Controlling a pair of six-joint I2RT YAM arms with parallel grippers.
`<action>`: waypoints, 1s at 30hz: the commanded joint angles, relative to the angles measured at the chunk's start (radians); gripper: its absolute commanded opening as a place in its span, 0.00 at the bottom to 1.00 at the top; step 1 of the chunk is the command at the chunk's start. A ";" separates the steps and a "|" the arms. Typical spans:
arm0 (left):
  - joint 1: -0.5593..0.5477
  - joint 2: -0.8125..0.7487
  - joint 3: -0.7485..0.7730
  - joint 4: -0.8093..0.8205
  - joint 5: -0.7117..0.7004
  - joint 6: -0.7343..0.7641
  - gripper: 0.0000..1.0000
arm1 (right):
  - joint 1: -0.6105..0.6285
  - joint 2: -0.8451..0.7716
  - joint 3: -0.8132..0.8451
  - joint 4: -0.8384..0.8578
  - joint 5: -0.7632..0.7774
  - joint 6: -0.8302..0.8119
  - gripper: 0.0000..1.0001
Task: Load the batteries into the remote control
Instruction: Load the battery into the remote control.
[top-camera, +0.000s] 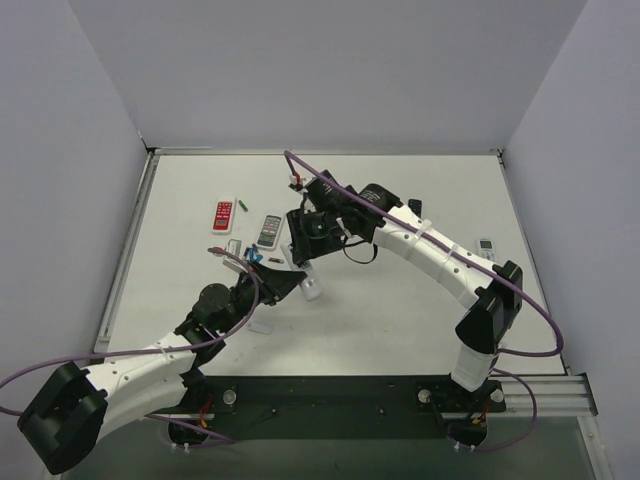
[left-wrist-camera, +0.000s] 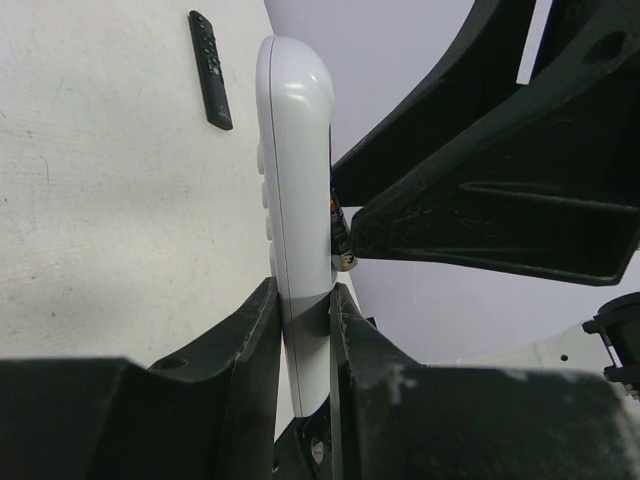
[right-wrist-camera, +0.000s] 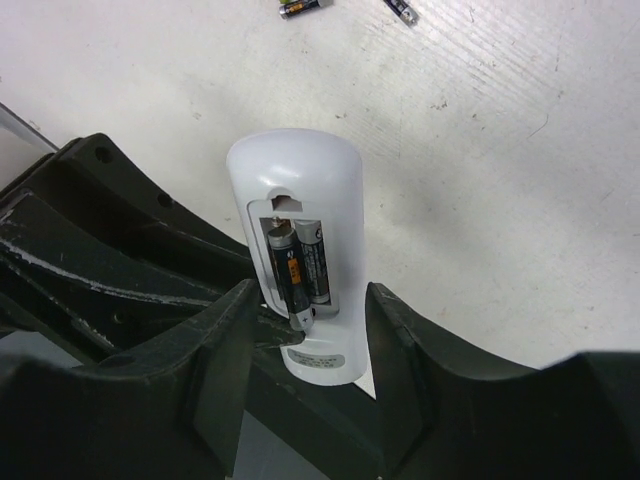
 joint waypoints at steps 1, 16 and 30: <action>0.012 -0.025 0.009 0.050 -0.003 -0.030 0.00 | -0.004 -0.088 0.045 0.007 -0.022 -0.101 0.43; 0.100 -0.064 0.070 -0.082 0.151 -0.045 0.00 | -0.032 -0.386 -0.352 0.363 -0.361 -0.807 0.44; 0.101 -0.096 0.081 -0.109 0.191 -0.034 0.00 | -0.033 -0.343 -0.415 0.454 -0.412 -1.065 0.28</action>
